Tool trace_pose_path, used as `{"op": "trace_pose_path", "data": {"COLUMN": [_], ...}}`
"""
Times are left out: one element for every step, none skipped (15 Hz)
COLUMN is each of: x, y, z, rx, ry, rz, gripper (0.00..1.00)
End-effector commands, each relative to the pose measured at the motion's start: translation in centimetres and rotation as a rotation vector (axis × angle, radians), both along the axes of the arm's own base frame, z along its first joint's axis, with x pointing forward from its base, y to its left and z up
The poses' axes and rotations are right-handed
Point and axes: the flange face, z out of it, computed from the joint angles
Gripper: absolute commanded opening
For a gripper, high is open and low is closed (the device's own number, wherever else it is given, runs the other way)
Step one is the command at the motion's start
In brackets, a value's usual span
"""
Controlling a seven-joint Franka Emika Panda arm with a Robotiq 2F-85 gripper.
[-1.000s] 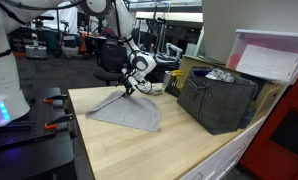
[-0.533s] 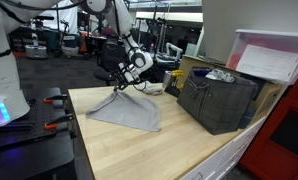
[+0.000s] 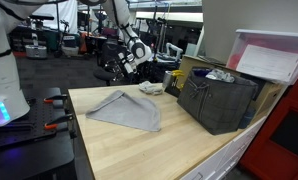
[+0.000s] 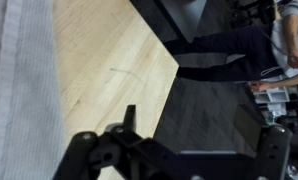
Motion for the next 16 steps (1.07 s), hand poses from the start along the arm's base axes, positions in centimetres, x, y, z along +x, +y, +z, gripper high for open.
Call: {"op": "trace_pose_path", "data": {"x": [2.6,3.4,4.2,4.7,5.2,5.4,5.5,5.6,5.4,5.1,4.9,4.7,4.5,4.5,4.5,4.5], "y": [-2.1,-2.6,-3.1,-3.7,-4.2,-4.6,-4.8,-4.8,-4.7,-4.5,-4.4,-4.2,-4.0,-3.9,-3.8,-3.6], "z": [0.5,-0.1,-1.0,-1.9,-2.8,-3.8,-4.6,-5.6,-6.3,-6.7,-7.2,-7.6,-7.8,-7.8,-7.7,-7.5], "rx": [-0.085,-0.114,-0.149,-0.188,-0.23,-0.276,-0.315,-0.345,-0.372,-0.392,-0.409,-0.422,-0.43,-0.438,-0.438,-0.434], "ry": [-0.168,-0.217,-0.265,-0.31,-0.351,-0.381,-0.408,-0.416,-0.411,-0.405,-0.385,-0.374,-0.359,-0.352,-0.342,-0.337], "rz": [-0.072,-0.087,-0.097,-0.104,-0.118,-0.135,-0.155,-0.17,-0.182,-0.187,-0.19,-0.194,-0.197,-0.202,-0.205,-0.207], "gripper": [1.0,1.0,1.0,1.0,1.0,1.0,1.0,1.0,1.0,1.0,1.0,1.0,1.0,1.0,1.0,1.0]}}
